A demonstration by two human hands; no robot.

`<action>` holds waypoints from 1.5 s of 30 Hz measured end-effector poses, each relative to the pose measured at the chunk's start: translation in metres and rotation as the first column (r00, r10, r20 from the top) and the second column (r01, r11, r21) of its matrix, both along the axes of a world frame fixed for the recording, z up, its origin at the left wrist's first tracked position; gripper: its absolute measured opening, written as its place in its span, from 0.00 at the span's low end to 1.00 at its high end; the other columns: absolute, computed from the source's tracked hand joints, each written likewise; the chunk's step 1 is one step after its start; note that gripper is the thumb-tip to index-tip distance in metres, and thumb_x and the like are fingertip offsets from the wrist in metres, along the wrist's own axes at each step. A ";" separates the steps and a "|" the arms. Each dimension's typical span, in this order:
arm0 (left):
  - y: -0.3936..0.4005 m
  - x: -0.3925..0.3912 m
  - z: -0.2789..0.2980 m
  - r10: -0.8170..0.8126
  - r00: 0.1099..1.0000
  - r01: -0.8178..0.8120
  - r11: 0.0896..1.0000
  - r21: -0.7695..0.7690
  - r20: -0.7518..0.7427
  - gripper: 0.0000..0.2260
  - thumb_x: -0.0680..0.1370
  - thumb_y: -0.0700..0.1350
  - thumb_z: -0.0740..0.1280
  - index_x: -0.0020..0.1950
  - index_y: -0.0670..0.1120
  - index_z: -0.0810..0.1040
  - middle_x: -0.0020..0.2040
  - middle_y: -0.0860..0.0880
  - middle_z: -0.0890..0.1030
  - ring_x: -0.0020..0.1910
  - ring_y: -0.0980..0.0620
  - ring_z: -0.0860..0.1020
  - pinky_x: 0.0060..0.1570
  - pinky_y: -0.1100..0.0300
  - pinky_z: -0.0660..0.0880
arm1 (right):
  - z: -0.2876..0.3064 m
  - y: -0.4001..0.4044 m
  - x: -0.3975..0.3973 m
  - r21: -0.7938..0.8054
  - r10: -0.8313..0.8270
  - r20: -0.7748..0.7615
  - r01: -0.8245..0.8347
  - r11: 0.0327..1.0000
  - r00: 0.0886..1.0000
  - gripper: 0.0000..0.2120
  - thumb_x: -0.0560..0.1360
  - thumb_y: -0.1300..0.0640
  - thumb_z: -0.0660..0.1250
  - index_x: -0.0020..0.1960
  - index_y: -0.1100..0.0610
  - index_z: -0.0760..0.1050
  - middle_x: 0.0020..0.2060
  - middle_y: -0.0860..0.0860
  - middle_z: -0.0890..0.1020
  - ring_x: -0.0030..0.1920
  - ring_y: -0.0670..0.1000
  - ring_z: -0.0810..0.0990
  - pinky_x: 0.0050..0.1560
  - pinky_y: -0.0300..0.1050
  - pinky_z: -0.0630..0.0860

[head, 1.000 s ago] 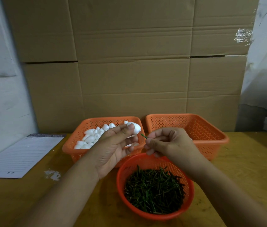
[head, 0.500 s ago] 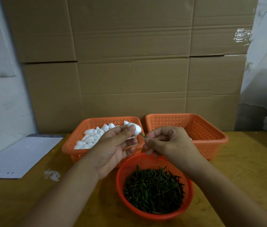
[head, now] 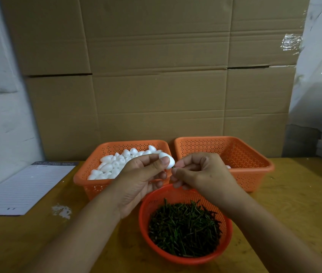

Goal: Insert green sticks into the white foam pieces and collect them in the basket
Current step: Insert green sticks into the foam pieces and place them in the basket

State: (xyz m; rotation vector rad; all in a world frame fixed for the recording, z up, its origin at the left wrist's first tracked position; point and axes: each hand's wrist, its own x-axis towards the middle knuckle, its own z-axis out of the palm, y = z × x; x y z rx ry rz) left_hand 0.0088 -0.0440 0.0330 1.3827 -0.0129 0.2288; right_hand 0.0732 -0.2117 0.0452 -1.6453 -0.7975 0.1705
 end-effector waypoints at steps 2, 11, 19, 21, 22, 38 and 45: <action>0.000 0.000 -0.001 0.004 1.000 -0.004 1.000 0.021 0.002 0.17 0.68 0.52 0.76 0.53 0.45 0.84 0.46 0.47 0.81 0.40 0.57 0.78 0.41 0.63 0.77 | 0.000 0.000 -0.001 0.006 0.003 -0.014 -0.003 1.000 1.000 0.01 0.76 0.65 0.71 0.45 0.63 0.81 0.35 0.56 0.86 0.35 0.50 0.85 0.37 0.40 0.80; -0.001 0.001 -0.002 -0.006 1.000 0.006 1.000 0.000 0.001 0.16 0.69 0.52 0.76 0.53 0.46 0.86 0.46 0.46 0.82 0.40 0.57 0.78 0.42 0.61 0.77 | 0.004 0.001 -0.003 0.079 0.022 -0.116 -0.013 0.997 0.993 0.07 0.74 0.67 0.72 0.48 0.63 0.74 0.37 0.63 0.85 0.35 0.52 0.85 0.35 0.39 0.81; 0.007 -0.001 0.003 0.047 0.997 -0.047 0.999 -0.006 0.055 0.11 0.66 0.50 0.77 0.47 0.50 0.87 0.44 0.50 0.84 0.37 0.58 0.79 0.38 0.64 0.76 | 0.000 -0.004 0.003 -0.010 0.063 -0.095 -0.064 0.998 0.994 0.06 0.80 0.58 0.67 0.48 0.59 0.81 0.39 0.54 0.87 0.40 0.50 0.86 0.38 0.38 0.80; 0.008 -0.001 0.002 0.045 0.997 -0.046 0.999 0.017 0.057 0.13 0.66 0.51 0.77 0.49 0.50 0.87 0.44 0.50 0.84 0.38 0.58 0.78 0.39 0.64 0.76 | -0.001 -0.004 0.002 -0.016 0.072 -0.094 -0.074 0.997 0.993 0.09 0.80 0.57 0.66 0.46 0.58 0.82 0.40 0.53 0.87 0.40 0.50 0.86 0.38 0.37 0.80; 0.008 -0.001 0.002 0.038 0.998 -0.040 0.999 0.029 0.058 0.14 0.67 0.51 0.77 0.50 0.50 0.87 0.45 0.51 0.84 0.39 0.58 0.78 0.39 0.64 0.77 | -0.001 -0.003 0.002 -0.015 0.076 -0.095 -0.077 0.997 0.993 0.09 0.80 0.56 0.66 0.46 0.58 0.82 0.40 0.53 0.87 0.41 0.50 0.86 0.37 0.36 0.79; 0.002 0.002 0.001 -0.002 0.998 0.001 1.000 0.009 0.057 0.23 0.71 0.50 0.74 0.63 0.42 0.81 0.48 0.46 0.82 0.42 0.56 0.78 0.42 0.62 0.77 | -0.004 -0.001 0.003 -0.015 0.097 -0.061 -0.098 0.995 0.993 0.08 0.80 0.59 0.66 0.48 0.60 0.83 0.39 0.53 0.87 0.39 0.49 0.86 0.36 0.36 0.79; 0.000 0.000 0.002 -0.008 0.999 0.005 0.998 0.055 0.052 0.22 0.72 0.50 0.72 0.63 0.41 0.81 0.47 0.46 0.79 0.41 0.56 0.76 0.44 0.61 0.75 | -0.006 0.002 0.002 -0.035 0.072 -0.040 -0.073 0.997 0.997 0.09 0.81 0.62 0.65 0.46 0.60 0.83 0.37 0.55 0.87 0.35 0.48 0.85 0.34 0.37 0.78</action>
